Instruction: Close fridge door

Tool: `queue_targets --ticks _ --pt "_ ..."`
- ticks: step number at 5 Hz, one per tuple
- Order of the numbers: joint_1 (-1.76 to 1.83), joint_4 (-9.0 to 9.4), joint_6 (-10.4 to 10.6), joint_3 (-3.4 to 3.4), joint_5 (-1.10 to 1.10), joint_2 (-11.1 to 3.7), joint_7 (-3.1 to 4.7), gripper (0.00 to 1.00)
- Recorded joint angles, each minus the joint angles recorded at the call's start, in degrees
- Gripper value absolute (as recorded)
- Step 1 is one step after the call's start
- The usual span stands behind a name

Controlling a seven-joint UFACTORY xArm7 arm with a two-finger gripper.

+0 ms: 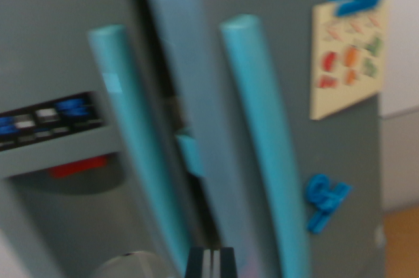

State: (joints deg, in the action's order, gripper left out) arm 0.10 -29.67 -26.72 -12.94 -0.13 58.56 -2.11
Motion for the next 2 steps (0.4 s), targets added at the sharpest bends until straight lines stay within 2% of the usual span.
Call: queue_targets --ticks 1,2 --pt "0.00 0.00 0.0 0.00 0.00 0.00 0.00 1.00" --pt "0.00 -3.18 0.0 -1.42 0.00 -5.83 0.00 1.00"
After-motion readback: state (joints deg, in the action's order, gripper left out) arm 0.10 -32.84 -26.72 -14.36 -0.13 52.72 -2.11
